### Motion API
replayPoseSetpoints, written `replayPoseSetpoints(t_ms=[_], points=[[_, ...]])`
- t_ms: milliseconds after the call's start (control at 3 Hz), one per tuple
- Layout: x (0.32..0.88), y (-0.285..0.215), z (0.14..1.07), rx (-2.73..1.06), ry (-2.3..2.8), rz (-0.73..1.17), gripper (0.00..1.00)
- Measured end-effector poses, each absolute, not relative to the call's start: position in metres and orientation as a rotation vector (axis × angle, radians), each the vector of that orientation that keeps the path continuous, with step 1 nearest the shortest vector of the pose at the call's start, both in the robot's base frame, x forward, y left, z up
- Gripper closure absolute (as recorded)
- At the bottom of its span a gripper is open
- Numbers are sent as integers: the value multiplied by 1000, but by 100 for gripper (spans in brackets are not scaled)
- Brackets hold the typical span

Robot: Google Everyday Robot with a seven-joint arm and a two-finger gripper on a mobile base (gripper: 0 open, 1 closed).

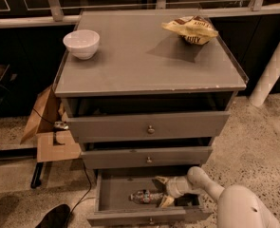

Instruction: Place water bottle into bottom drawer

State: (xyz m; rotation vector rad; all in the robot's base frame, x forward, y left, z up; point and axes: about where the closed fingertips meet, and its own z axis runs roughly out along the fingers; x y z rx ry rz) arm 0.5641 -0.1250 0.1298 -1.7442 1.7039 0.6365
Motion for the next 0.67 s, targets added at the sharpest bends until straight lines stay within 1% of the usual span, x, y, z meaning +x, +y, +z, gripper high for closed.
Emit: replayPoseSetpoints(t_ms=[333, 667], points=[[581, -118, 139, -1725, 1659, 589, 0], [581, -118, 139, -1725, 1659, 589, 0]])
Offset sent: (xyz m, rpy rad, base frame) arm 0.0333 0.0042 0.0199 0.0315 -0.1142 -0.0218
